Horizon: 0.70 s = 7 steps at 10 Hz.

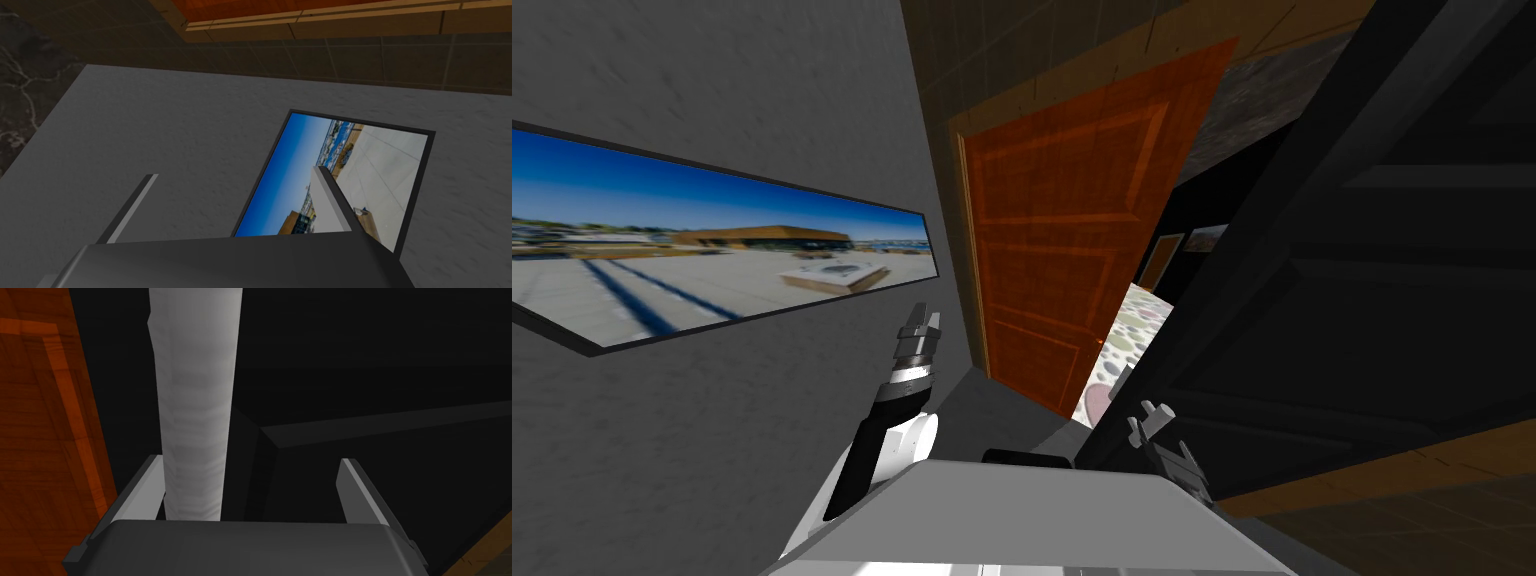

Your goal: Pull the door open

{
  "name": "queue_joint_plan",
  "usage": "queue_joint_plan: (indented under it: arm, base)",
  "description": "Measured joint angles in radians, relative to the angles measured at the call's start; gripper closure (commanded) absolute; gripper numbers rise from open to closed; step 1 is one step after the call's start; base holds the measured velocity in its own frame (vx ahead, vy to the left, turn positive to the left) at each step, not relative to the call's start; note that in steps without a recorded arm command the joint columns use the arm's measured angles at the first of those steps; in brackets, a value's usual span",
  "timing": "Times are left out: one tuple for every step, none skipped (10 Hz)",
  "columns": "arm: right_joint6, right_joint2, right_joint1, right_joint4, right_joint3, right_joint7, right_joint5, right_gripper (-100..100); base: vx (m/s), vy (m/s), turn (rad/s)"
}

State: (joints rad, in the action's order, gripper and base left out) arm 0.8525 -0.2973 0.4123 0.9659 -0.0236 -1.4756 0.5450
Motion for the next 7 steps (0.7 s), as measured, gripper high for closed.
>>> queue_joint_plan:
  arm:
    - [0.000,-0.002,-0.013,-0.019,0.000,-0.001,0.000,100]
    - [0.015,0.000,-0.011,-0.034,0.000,-0.005,-0.001,100]
    - [0.011,0.007,-0.004,-0.022,0.003,0.004,0.000,100]
    - [0.007,0.007,-0.021,-0.039,0.004,0.007,0.001,100]
    - [0.010,-0.002,-0.014,-0.040,0.004,-0.001,0.001,100]
    - [0.019,0.001,-0.016,-0.049,0.004,-0.004,0.001,100]
    - [0.026,0.001,-0.013,-0.053,0.003,-0.006,-0.001,100]
  base:
    - [-0.045,0.011,0.020]
    - [-0.035,-0.008,-0.021]
    - [-0.031,0.007,-0.012]
    - [-0.018,0.018,0.023]
    - [-0.017,0.000,-0.012]
    - [-0.006,-0.003,0.012]
    - [0.006,0.000,-0.014]
